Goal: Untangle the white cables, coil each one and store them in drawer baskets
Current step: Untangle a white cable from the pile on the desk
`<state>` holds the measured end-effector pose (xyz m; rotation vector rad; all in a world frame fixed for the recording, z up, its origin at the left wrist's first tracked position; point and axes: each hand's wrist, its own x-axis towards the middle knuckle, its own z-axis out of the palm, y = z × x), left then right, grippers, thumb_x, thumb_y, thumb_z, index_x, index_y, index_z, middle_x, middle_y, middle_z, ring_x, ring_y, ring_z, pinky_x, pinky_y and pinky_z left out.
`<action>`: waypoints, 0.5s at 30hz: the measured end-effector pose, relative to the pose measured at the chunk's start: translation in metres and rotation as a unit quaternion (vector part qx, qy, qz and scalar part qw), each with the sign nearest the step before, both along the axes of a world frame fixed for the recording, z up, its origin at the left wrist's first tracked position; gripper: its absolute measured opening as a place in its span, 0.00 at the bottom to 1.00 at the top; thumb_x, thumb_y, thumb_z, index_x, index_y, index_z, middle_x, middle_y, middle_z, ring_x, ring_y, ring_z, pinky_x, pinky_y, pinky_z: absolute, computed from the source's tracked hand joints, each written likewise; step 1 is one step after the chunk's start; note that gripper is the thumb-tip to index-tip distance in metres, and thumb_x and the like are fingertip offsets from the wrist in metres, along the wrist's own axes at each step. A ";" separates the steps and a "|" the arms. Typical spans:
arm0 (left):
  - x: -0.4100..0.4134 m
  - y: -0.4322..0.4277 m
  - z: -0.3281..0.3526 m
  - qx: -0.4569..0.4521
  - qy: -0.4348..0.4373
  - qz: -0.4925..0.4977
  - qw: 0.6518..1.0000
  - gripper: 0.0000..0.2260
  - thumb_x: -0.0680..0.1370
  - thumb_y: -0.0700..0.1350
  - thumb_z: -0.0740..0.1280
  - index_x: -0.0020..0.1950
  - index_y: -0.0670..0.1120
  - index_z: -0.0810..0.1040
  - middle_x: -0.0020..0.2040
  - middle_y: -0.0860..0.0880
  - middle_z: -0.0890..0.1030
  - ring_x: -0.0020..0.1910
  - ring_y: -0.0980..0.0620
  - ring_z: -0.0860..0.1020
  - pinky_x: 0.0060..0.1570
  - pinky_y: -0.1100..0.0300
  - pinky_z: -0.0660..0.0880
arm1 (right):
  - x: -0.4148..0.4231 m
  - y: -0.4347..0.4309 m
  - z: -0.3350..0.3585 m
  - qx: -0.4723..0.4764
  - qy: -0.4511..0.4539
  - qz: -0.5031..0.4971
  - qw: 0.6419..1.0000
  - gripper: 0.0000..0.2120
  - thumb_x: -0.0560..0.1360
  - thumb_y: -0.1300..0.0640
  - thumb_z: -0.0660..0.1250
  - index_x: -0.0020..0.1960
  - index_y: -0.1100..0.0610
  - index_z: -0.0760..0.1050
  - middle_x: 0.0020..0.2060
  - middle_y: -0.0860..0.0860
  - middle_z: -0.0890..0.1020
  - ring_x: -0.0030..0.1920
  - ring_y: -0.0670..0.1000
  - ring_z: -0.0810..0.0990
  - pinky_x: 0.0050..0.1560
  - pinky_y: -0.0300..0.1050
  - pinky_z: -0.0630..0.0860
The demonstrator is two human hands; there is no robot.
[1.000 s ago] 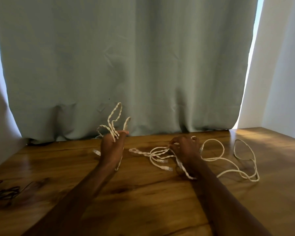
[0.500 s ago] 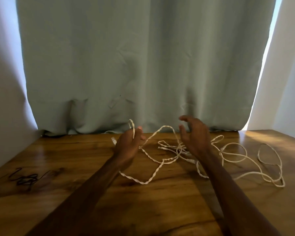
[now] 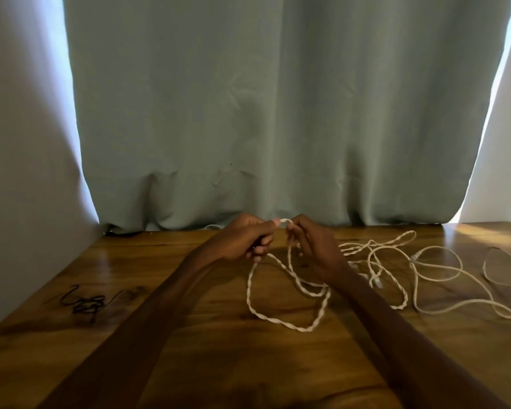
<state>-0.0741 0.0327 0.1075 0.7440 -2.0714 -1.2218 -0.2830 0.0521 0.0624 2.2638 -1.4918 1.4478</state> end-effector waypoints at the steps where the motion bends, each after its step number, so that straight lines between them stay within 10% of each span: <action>1: 0.005 -0.004 -0.002 -0.006 0.002 0.000 1.000 0.22 0.85 0.54 0.61 0.33 0.46 0.72 0.27 0.48 0.73 0.30 0.48 0.75 0.40 0.55 0.74 | -0.004 0.000 0.000 0.006 0.000 -0.017 1.000 0.15 0.85 0.47 0.56 0.49 0.53 0.76 0.38 0.46 0.81 0.37 0.46 0.79 0.40 0.54 0.78; 4: 0.018 -0.016 -0.008 0.017 0.036 -0.033 0.999 0.19 0.85 0.49 0.61 0.34 0.45 0.73 0.28 0.47 0.76 0.37 0.46 0.81 0.49 0.52 0.76 | -0.012 -0.004 0.000 0.012 0.040 -0.076 0.996 0.18 0.84 0.42 0.55 0.45 0.51 0.76 0.35 0.44 0.79 0.34 0.44 0.77 0.39 0.54 0.77; 9: 0.021 -0.021 -0.012 0.077 0.095 -0.047 0.991 0.16 0.80 0.53 0.63 0.36 0.45 0.71 0.24 0.54 0.64 0.22 0.58 0.62 0.26 0.65 0.65 | -0.008 -0.003 0.004 0.077 0.142 -0.086 0.983 0.08 0.83 0.53 0.62 0.55 0.52 0.79 0.46 0.49 0.84 0.44 0.49 0.81 0.48 0.53 0.80; 15: 0.009 -0.009 -0.012 0.172 0.124 -0.056 0.976 0.17 0.85 0.46 0.55 0.39 0.44 0.71 0.24 0.54 0.64 0.21 0.58 0.60 0.22 0.64 0.59 | 0.028 -0.004 0.013 0.022 0.113 -0.044 0.992 0.10 0.79 0.65 0.62 0.51 0.53 0.78 0.40 0.45 0.82 0.39 0.47 0.81 0.39 0.45 0.73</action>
